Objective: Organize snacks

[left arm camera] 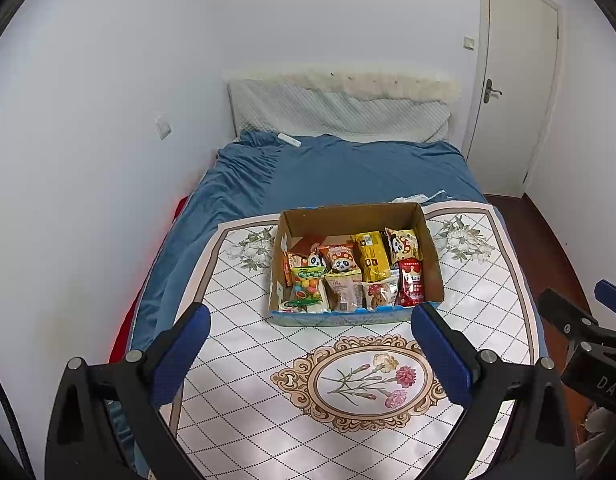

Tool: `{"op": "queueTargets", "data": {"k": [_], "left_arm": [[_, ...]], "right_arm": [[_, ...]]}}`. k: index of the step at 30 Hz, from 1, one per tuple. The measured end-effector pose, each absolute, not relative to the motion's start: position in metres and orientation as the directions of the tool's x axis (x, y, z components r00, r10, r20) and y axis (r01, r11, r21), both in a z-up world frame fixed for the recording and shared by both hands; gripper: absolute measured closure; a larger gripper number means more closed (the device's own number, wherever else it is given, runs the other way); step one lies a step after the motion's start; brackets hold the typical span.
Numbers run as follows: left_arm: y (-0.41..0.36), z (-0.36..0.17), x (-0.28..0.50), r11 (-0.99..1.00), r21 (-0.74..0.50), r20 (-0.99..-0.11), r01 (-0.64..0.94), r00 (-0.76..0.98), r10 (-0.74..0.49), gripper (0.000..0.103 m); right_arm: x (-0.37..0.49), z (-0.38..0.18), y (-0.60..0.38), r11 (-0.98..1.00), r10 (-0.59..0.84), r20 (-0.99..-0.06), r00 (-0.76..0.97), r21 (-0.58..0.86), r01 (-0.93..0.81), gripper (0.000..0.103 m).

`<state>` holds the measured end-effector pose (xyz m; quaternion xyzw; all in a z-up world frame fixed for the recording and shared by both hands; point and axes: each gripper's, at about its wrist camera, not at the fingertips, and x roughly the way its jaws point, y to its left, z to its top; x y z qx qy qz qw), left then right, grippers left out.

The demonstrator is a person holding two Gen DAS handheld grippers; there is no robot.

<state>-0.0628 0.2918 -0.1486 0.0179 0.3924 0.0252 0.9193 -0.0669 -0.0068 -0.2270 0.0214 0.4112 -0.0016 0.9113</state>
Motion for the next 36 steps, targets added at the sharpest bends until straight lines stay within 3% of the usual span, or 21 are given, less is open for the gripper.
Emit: {"op": "queueTargets", "data": {"k": [36], "left_arm": [[0.287, -0.135, -0.063, 0.997, 0.045, -0.715, -0.056, 0.695, 0.071, 0.0]], "right_arm": [[-0.069, -0.221, -0.011, 0.999, 0.01, -0.744, 0.668, 0.041, 0.03, 0.001]]}}
